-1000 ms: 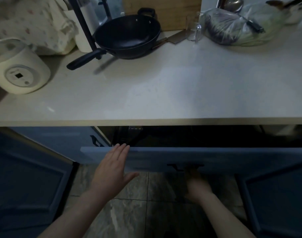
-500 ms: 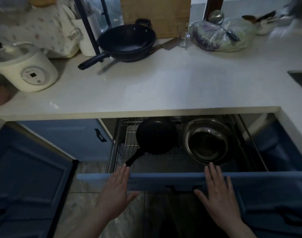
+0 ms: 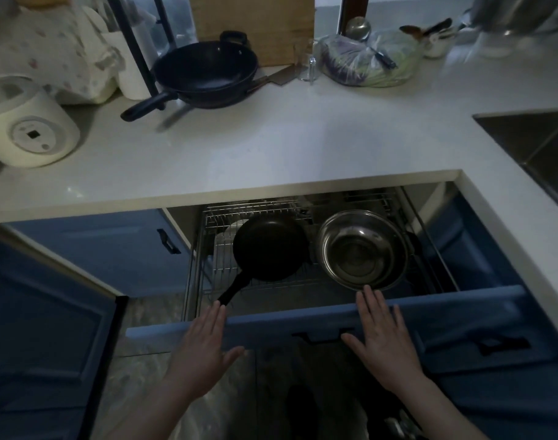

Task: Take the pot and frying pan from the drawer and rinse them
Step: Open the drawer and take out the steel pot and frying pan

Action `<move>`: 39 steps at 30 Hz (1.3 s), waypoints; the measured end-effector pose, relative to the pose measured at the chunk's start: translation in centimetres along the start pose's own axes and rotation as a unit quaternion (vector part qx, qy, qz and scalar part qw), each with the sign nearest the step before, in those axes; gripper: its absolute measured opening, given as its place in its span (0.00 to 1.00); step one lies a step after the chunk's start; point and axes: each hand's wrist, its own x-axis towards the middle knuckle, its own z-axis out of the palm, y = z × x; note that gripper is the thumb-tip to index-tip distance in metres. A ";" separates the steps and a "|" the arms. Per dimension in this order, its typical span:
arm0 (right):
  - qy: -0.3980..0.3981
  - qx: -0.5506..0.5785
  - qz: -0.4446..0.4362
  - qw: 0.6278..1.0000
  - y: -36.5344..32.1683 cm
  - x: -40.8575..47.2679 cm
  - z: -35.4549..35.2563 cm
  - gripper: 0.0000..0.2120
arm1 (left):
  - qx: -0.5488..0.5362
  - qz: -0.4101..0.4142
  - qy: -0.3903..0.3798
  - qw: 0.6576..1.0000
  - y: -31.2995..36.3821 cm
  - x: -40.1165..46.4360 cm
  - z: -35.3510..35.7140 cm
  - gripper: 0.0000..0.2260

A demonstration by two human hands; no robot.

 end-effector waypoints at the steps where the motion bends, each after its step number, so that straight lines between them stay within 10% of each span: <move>1: -0.001 0.006 -0.002 1.000 0.0 -0.1 -0.2 0.48 | 0.000 -0.002 0.003 1.000 0.2 0.1 -0.1 0.58; 8: -0.025 0.043 0.000 0.999 0.7 0.8 -4.3 0.49 | -0.002 0.011 0.028 1.000 3.1 3.4 -2.2 0.39; 16: -0.016 0.009 0.069 0.997 12.0 10.4 -9.0 0.40 | 0.019 0.071 0.037 0.997 10.4 16.1 -3.7 0.46; 39: -0.177 -0.152 -0.015 0.972 21.8 25.7 -3.8 0.65 | 0.029 0.095 -0.102 0.990 15.5 32.9 1.4 0.64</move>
